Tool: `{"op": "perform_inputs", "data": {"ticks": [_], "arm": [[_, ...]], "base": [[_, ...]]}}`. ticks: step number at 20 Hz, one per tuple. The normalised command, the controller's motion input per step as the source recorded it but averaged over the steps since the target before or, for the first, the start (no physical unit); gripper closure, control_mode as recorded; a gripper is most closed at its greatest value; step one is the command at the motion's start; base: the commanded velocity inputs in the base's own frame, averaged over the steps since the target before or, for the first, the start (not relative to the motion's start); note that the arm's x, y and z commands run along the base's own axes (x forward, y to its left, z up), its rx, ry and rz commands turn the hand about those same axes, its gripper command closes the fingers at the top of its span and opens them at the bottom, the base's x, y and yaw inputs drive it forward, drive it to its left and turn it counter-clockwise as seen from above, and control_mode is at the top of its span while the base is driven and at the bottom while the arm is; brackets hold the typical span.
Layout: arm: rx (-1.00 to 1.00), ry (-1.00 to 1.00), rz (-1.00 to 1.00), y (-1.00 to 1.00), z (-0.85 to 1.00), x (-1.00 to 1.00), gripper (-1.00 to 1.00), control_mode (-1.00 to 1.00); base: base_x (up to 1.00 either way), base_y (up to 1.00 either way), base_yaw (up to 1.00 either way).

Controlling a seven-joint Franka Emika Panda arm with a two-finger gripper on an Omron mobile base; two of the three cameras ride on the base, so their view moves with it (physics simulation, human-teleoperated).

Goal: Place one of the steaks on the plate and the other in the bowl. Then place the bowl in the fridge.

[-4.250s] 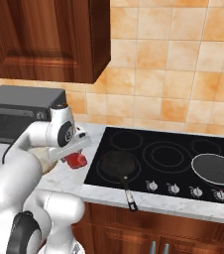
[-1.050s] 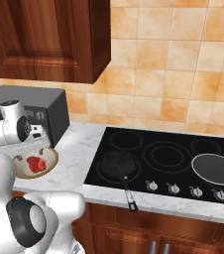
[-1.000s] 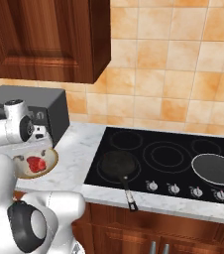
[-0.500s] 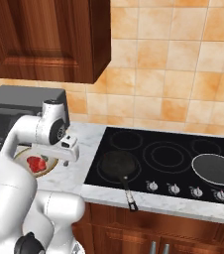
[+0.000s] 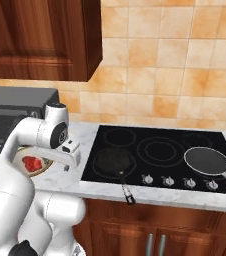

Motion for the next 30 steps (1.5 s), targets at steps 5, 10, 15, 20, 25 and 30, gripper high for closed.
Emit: {"op": "perform_inputs", "data": {"ticks": [5,10,15,20,25,30], "arm": [[0.0,0.0,0.0,0.0,0.0,0.0,-1.0,1.0],[0.0,0.0,0.0,0.0,0.0,0.0,-1.0,1.0],[0.0,0.0,0.0,0.0,0.0,0.0,-1.0,1.0],[0.0,0.0,0.0,0.0,0.0,0.0,-1.0,1.0],[0.0,0.0,0.0,0.0,0.0,0.0,-1.0,1.0],[0.0,0.0,0.0,0.0,0.0,0.0,-1.0,1.0]], "base": [[-0.72,-0.19,-0.68],[-0.26,-0.4,-0.74],[0.0,-0.37,-0.85],[0.12,0.14,0.18],[0.07,-0.09,0.85],[0.13,0.0,0.8]]}}
